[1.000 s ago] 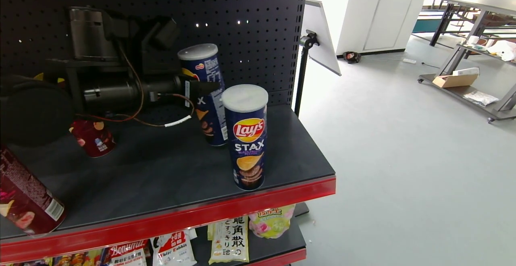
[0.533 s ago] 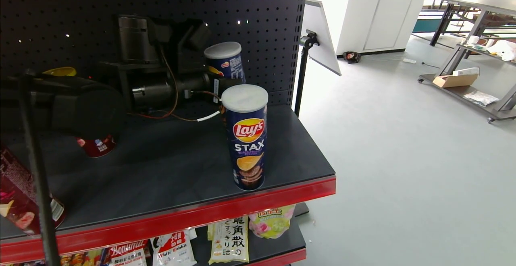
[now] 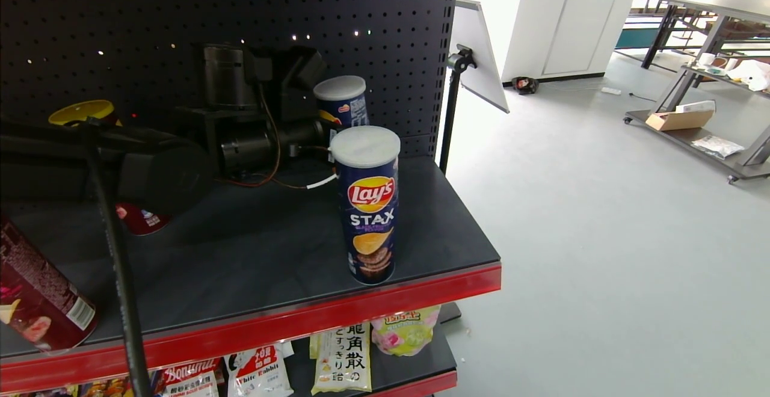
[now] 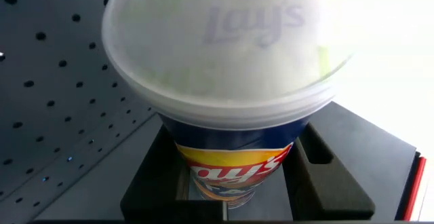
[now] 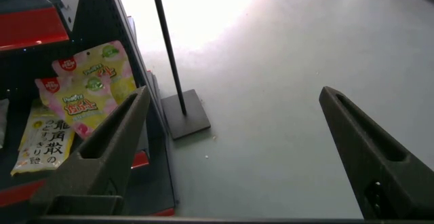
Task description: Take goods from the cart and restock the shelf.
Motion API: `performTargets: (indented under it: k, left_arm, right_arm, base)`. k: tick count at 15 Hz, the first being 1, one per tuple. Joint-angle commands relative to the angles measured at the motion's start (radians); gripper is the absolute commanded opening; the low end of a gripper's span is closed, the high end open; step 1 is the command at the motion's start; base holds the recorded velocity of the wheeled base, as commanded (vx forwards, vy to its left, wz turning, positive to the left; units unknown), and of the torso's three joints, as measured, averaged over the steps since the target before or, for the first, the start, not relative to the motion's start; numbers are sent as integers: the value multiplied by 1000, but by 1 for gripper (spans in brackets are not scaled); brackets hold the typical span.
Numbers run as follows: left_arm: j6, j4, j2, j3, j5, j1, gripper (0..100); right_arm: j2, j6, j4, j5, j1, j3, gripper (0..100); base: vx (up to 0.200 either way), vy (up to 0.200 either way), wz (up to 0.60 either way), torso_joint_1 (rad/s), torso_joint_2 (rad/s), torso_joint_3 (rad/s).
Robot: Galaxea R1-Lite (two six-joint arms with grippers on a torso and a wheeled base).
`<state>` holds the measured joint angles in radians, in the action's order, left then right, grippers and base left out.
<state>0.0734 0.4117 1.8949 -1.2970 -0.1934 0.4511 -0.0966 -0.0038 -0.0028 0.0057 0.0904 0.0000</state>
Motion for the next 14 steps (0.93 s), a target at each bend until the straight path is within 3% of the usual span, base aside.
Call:
performTargets:
  k: [1,14]
  left_arm:
    - [0,1,4,2,0,-3,0]
    - [0,30,-3,47,23,-18,0]
  right_arm:
    - [-2,-1,0,0,0,0,100]
    - [-2,-1,0,0,0,0,100]
  base:
    - [0,0,0,0,0,0]
    - [0,0,0,0,0,0]
